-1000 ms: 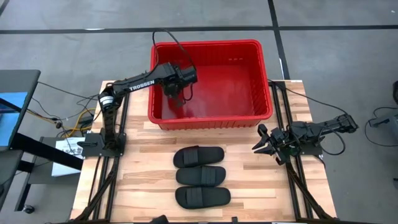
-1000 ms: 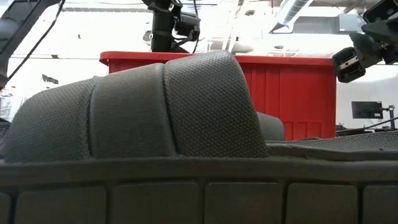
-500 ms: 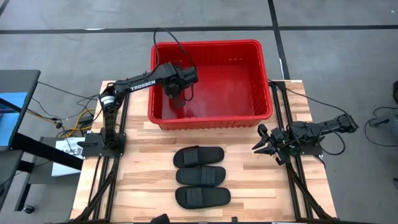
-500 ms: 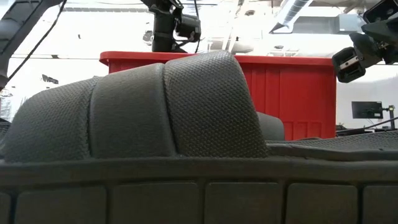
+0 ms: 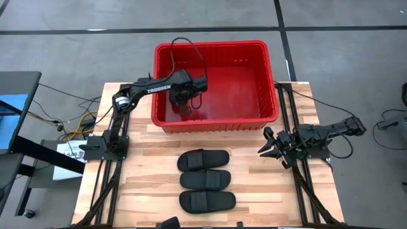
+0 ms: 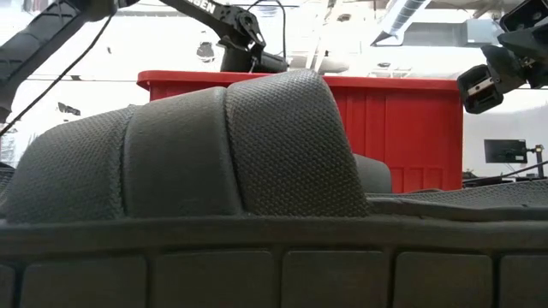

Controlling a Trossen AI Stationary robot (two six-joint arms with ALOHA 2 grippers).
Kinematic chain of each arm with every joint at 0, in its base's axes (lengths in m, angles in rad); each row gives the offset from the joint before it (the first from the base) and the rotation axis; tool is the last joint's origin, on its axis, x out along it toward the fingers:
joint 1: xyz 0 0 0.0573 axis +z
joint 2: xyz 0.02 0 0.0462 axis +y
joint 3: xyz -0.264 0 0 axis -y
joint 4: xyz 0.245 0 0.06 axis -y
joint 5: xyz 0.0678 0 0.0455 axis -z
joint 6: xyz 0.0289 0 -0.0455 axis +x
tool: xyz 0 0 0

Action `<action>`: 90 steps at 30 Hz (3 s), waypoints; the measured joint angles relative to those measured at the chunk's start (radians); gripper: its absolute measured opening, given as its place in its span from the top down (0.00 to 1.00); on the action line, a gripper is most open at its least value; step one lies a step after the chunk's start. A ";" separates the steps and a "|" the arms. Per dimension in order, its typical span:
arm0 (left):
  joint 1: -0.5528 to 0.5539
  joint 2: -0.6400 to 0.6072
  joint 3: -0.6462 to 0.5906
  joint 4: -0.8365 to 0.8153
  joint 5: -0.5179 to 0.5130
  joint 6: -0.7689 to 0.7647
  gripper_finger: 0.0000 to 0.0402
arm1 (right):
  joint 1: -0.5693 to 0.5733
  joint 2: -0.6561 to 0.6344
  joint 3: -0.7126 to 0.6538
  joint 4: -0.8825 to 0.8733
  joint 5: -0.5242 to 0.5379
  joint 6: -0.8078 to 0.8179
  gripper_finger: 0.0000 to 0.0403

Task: Pick and place slides into bin
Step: Put the black slipper into the red bin

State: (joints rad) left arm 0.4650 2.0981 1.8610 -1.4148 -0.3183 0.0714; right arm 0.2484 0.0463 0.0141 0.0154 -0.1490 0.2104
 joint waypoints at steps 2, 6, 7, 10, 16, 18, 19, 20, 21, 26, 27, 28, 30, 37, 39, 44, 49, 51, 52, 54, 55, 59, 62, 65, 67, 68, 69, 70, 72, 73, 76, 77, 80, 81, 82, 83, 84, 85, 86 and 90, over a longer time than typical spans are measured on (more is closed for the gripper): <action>0.001 0.000 0.000 0.005 0.000 0.007 1.00 | 0.000 0.000 0.000 0.000 0.000 0.000 0.84; 0.006 -0.001 0.000 0.043 -0.002 0.010 1.00 | 0.000 0.000 0.000 0.000 0.000 0.000 0.84; 0.008 -0.002 0.000 0.040 -0.002 0.011 1.00 | 0.000 0.000 0.000 0.000 0.000 0.000 0.84; 0.016 -0.002 0.000 0.035 0.007 0.013 1.00 | 0.000 0.000 0.000 0.000 0.000 0.000 0.84; 0.020 -0.002 0.000 0.036 0.001 0.016 1.00 | 0.000 0.000 0.000 0.000 0.000 0.000 0.84; 0.021 -0.002 0.000 0.036 0.015 0.016 1.00 | 0.000 0.000 0.000 0.000 0.000 0.000 0.84; 0.021 -0.002 0.000 0.037 0.019 0.016 1.00 | 0.000 0.000 0.000 0.000 0.000 0.000 0.84; 0.021 -0.002 0.000 0.036 0.019 0.016 1.00 | 0.000 0.000 0.000 0.000 0.000 0.000 0.84; 0.021 -0.002 0.000 0.036 0.019 0.016 1.00 | 0.000 0.000 0.000 0.000 0.000 0.000 0.84; 0.021 -0.002 0.000 0.041 0.017 0.015 0.94 | 0.000 0.000 0.000 0.000 0.000 0.000 0.84; 0.021 -0.002 0.000 0.041 0.017 0.015 0.92 | 0.000 0.000 0.000 0.000 0.000 0.000 0.84; 0.021 -0.002 0.000 0.041 0.017 0.015 0.89 | 0.000 0.000 0.000 0.000 0.000 0.000 0.84; 0.021 -0.002 0.000 0.041 0.016 0.015 0.83 | 0.000 0.000 0.000 0.000 0.000 0.000 0.84; 0.021 -0.002 0.000 0.036 0.016 0.016 0.70 | 0.000 0.000 0.000 0.000 0.000 0.000 0.84; 0.021 -0.002 0.000 0.035 0.016 0.016 0.69 | 0.000 0.000 0.000 0.000 0.000 0.000 0.84; 0.021 -0.002 0.000 0.029 0.016 0.018 0.69 | 0.000 0.000 0.000 0.000 0.000 0.000 0.84; 0.021 -0.003 0.000 -0.009 0.017 0.023 0.69 | 0.000 0.000 0.000 0.000 0.000 0.000 0.84; 0.021 -0.009 0.000 -0.012 0.018 0.026 0.69 | 0.000 0.000 0.000 0.000 0.000 0.000 0.84; 0.021 -0.017 0.000 -0.012 0.020 0.028 0.69 | 0.000 0.000 0.000 0.000 0.000 0.000 0.84; 0.021 -0.033 0.007 -0.012 0.022 0.035 0.69 | 0.000 0.000 0.000 0.000 0.000 0.000 0.84; 0.021 -0.042 0.014 -0.011 0.021 0.047 0.69 | 0.000 0.000 0.000 0.000 0.000 0.000 0.84; 0.021 -0.063 0.061 -0.010 0.015 0.068 0.69 | 0.000 0.000 0.000 0.000 0.000 0.000 0.84; 0.026 -0.072 0.123 -0.009 0.015 0.078 0.69 | 0.000 0.000 0.000 0.000 0.000 0.000 0.84; 0.027 -0.072 0.203 -0.012 0.018 0.083 0.69 | 0.000 0.000 0.000 0.000 0.000 0.000 0.84; 0.027 -0.072 0.264 -0.010 0.028 0.091 0.69 | 0.000 0.000 0.000 0.000 0.000 0.000 0.84; 0.027 -0.072 0.295 -0.009 0.031 0.095 0.69 | 0.000 0.000 0.000 0.000 0.000 0.000 0.84; 0.027 -0.072 0.327 -0.008 0.043 0.097 0.69 | 0.000 0.000 0.000 0.000 0.000 0.000 0.84; 0.028 -0.072 0.363 -0.007 0.056 0.099 0.69 | 0.000 0.000 0.000 0.000 0.000 0.000 0.84; 0.032 -0.072 0.435 0.003 0.086 0.098 0.69 | 0.000 0.000 0.000 0.000 0.000 0.000 0.84; 0.034 -0.072 0.474 0.006 0.101 0.094 0.69 | 0.000 0.000 0.000 0.000 0.000 0.000 0.84; 0.042 -0.132 0.461 0.134 0.163 0.074 0.69 | 0.000 0.000 0.000 0.000 0.000 0.000 0.84; 0.047 -0.161 0.443 0.177 0.190 0.067 0.69 | 0.000 0.000 0.000 0.000 0.000 0.000 0.84; 0.058 -0.235 0.441 0.288 0.262 0.036 0.69 | 0.000 0.000 0.000 0.000 0.000 0.000 0.84; 0.062 -0.259 0.441 0.312 0.282 0.025 0.69 | 0.000 0.000 0.000 0.000 0.000 0.000 0.84; 0.065 -0.280 0.441 0.339 0.297 0.018 0.69 | 0.000 0.000 0.000 0.000 0.000 0.000 0.84; 0.065 -0.303 0.441 0.373 0.311 0.012 0.69 | 0.000 0.000 0.000 0.000 0.000 0.000 0.84; 0.065 -0.325 0.440 0.398 0.324 0.006 0.69 | 0.000 0.000 0.000 0.000 0.000 0.000 0.84; 0.065 -0.347 0.440 0.417 0.330 0.004 0.69 | 0.000 0.000 0.000 0.000 0.000 0.000 0.84; 0.065 -0.371 0.440 0.440 0.335 0.004 0.69 | 0.000 0.000 0.000 0.000 0.000 0.000 0.84; 0.060 -0.455 0.440 0.475 0.341 -0.003 0.69 | 0.000 0.000 0.000 0.000 0.000 0.000 0.84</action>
State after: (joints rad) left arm 0.5246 1.6430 2.3013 -0.9395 0.0227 0.0688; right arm 0.2485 0.0467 0.0143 0.0154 -0.1493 0.2104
